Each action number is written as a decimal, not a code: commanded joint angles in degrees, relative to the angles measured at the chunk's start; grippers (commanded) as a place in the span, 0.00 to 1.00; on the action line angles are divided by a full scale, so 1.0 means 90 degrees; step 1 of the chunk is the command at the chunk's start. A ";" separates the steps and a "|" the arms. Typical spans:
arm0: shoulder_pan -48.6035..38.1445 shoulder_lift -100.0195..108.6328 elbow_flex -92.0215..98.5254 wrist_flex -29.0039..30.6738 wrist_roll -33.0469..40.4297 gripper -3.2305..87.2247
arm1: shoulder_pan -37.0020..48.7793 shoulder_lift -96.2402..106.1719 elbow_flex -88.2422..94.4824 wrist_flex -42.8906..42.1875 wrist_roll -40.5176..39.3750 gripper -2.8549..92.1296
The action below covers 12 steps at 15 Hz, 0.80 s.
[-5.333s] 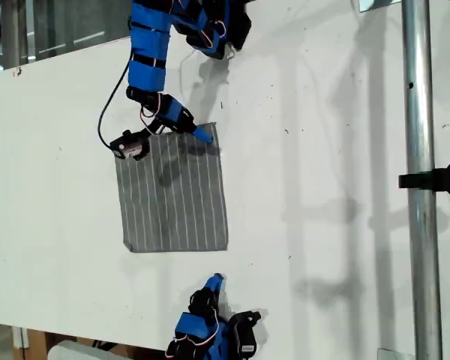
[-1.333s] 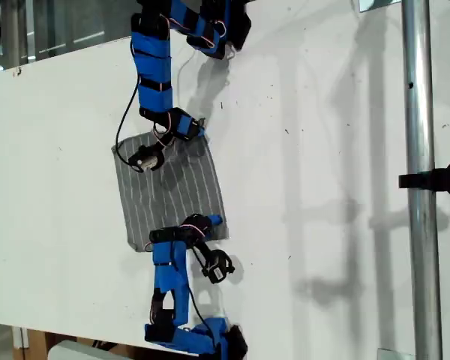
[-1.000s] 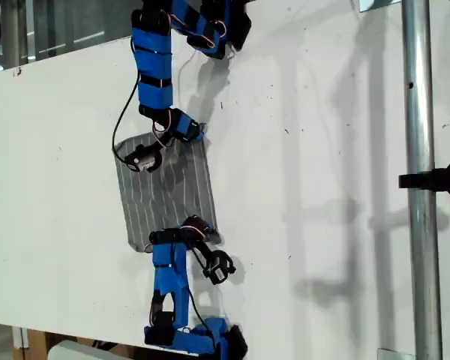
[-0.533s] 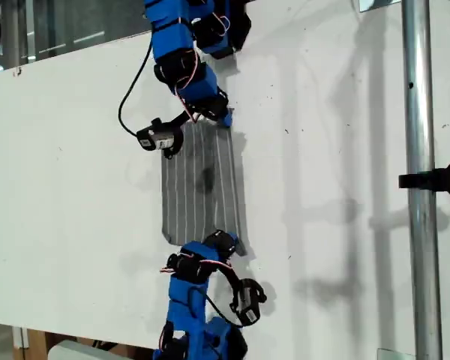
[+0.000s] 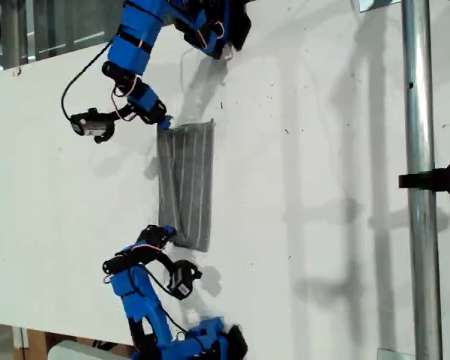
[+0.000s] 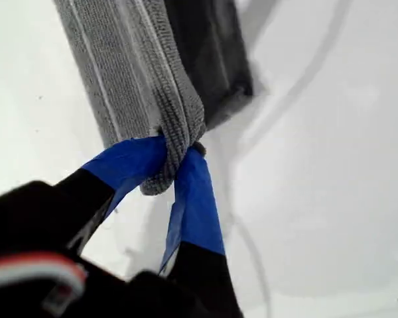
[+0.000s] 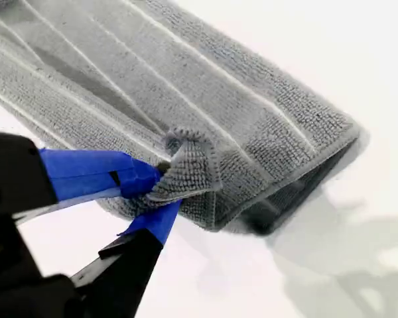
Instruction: Grasp corners of a towel and fold twice.
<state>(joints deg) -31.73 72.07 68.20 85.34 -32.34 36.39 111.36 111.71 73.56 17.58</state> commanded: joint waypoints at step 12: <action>0.0322 -0.0068 0.1514 -0.0742 -0.0664 0.01 | -0.0918 -0.0986 0.1641 -0.1553 0.1191 0.03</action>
<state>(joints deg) -29.00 69.96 81.21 78.57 -37.09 27.42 102.57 125.77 59.94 27.69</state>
